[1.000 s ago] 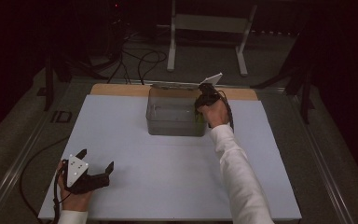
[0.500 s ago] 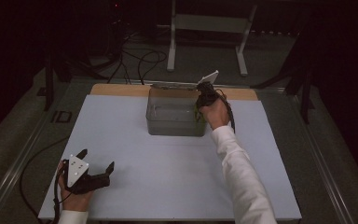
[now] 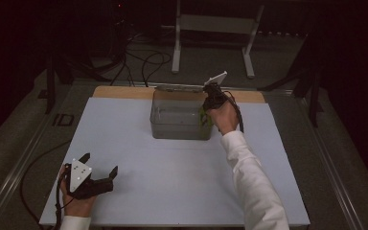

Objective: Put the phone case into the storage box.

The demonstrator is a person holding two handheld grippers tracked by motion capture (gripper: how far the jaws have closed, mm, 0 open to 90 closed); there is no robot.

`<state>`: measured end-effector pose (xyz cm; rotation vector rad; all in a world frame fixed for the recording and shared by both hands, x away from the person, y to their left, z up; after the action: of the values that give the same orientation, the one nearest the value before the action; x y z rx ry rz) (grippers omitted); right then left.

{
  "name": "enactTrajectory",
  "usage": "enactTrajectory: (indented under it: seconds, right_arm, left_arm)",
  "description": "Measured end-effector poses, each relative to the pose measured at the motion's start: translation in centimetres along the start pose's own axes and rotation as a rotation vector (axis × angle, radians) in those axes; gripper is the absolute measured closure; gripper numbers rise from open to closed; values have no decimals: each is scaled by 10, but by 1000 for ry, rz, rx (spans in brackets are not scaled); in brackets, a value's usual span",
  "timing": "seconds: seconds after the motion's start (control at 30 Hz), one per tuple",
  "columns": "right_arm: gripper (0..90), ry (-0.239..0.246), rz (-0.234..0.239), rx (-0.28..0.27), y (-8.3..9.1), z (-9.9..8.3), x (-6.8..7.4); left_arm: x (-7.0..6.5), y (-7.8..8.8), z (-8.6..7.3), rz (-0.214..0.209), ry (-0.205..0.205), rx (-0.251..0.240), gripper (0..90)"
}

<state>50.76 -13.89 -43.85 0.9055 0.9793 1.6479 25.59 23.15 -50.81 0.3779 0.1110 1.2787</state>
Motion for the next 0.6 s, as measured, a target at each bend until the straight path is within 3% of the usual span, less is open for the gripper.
enactTrajectory:
  seconds: [0.2, 0.33, 0.47, 0.6]
  right_arm:
    - [783, 19, 47, -41, 6, -4, 2]
    - [685, 52, 101, -105, 11, -11, 4]
    - [605, 94, 109, -159, 15, -18, 5]
    - [468, 128, 157, -211, 17, -28, 5]
  left_arm:
    - [0, 0, 0, -1, 1, -2, 0]
    - [0, 1, 0, -1, -3, -1, 0]
    - [-1, 1, 0, 1, -6, -2, 0]
    - [0, 1, 0, 2, -6, -2, 0]
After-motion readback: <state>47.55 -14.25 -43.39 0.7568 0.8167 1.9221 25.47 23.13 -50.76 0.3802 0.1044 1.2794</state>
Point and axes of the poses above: each handheld gripper's, and its own axes: y roughly backward along the jaws, z roughly out of its top, x roughly to its left, the point moved 3 cm from there along -y, roughly forward along the jaws, and after that the axes turned 5 degrees about z, right-handed, at the moved point
